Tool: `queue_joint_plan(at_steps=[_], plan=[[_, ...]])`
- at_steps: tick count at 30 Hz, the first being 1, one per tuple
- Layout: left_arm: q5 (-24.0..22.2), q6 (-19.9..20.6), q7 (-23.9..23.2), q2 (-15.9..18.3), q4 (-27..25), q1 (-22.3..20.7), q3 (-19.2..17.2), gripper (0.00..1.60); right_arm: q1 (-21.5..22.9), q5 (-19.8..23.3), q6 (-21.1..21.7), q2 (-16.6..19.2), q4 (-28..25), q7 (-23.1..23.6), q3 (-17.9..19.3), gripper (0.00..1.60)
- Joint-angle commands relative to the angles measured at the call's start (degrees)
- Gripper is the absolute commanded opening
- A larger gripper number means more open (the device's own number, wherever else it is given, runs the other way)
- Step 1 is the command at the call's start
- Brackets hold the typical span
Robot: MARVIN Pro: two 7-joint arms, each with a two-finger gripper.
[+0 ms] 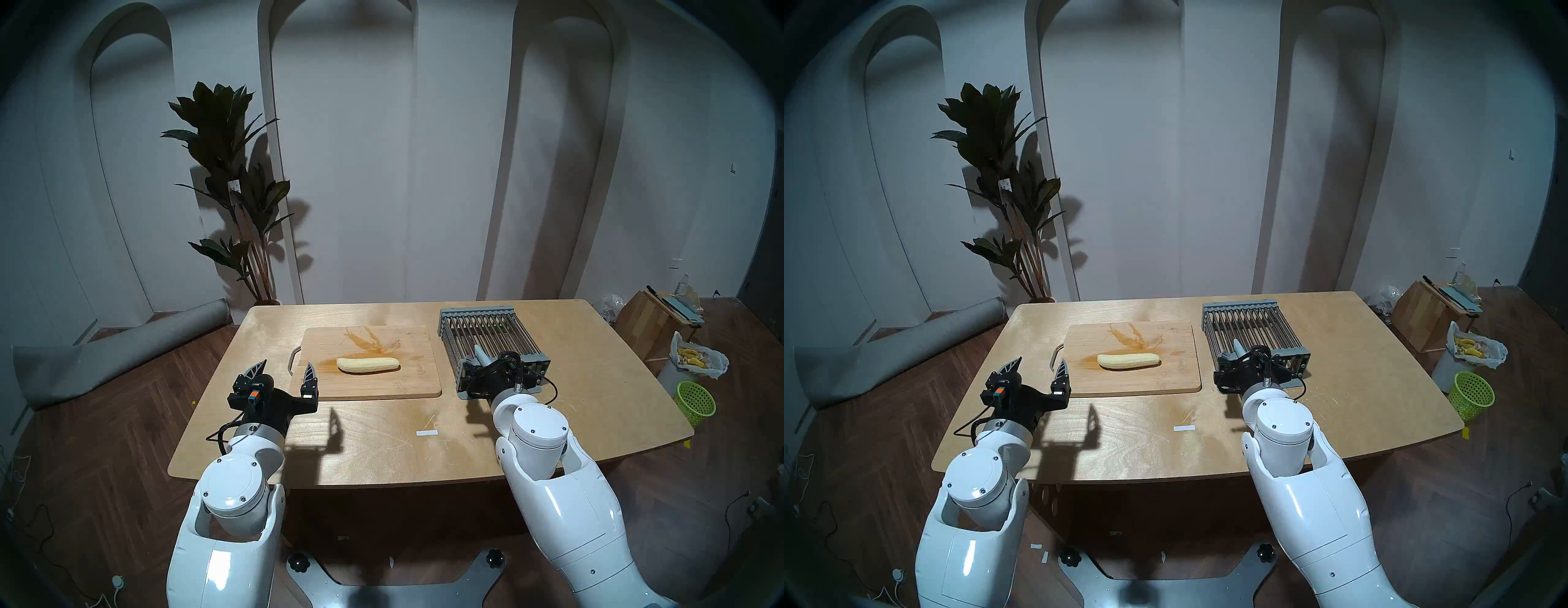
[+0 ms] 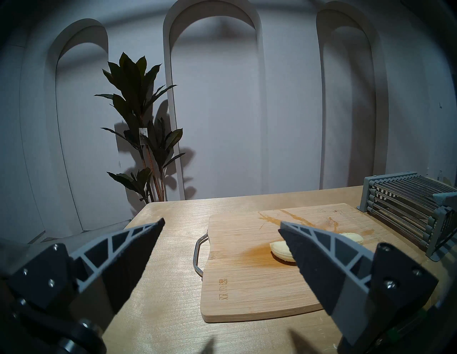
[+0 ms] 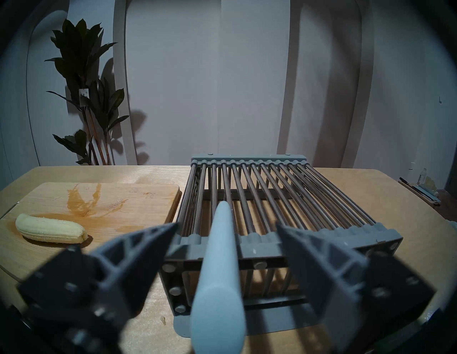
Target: Cut the banana into four pieces on the cutting board
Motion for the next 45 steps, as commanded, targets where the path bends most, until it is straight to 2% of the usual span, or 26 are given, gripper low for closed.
queue_joint_plan(at_steps=[1, 2, 3, 4, 6, 7, 8, 28, 45], plan=[[0.1, -0.2, 0.0, 0.0, -1.2, -0.3, 0.1, 1.6, -0.4, 0.0, 0.2, 0.2, -1.9, -0.4, 0.6, 1.39], [0.1, -0.2, 0.0, 0.0, -1.2, -0.3, 0.1, 1.6, -0.5, 0.0, 0.7, 0.0, -2.1, -0.7, 0.7, 1.37], [0.1, -0.2, 0.0, 0.0, -1.2, -0.3, 0.1, 1.6, -0.5, 0.0, 0.7, 0.0, -2.2, -0.7, 0.8, 1.01], [0.1, -0.2, 0.0, 0.0, -1.2, -0.3, 0.1, 1.6, -0.6, 0.1, 0.8, 0.0, -2.2, -0.7, 0.8, 0.8], [0.1, -0.2, 0.0, 0.0, -1.2, -0.3, 0.1, 1.6, -0.7, 0.2, 0.9, 0.0, -2.3, -0.7, 0.9, 0.73], [0.1, -0.2, 0.0, 0.0, -1.2, -0.3, 0.1, 1.6, -0.7, 0.2, 0.9, 0.0, -2.3, -0.7, 0.9, 0.13], [0.1, -0.2, 0.0, 0.0, -1.2, -0.3, 0.1, 1.6, -0.7, 0.2, 0.8, 0.0, -2.3, -0.7, 0.9, 0.0], [0.1, -0.2, 0.0, 0.0, -1.1, -0.3, 0.1, 1.6, -1.3, -0.1, 0.0, -0.1, -4.9, -0.4, 0.7, 0.0], [0.1, -0.2, 0.0, 0.0, -1.1, -0.3, 0.1, 1.6, -3.3, 2.0, 3.5, -0.3, -11.8, -1.6, 3.8, 0.0]])
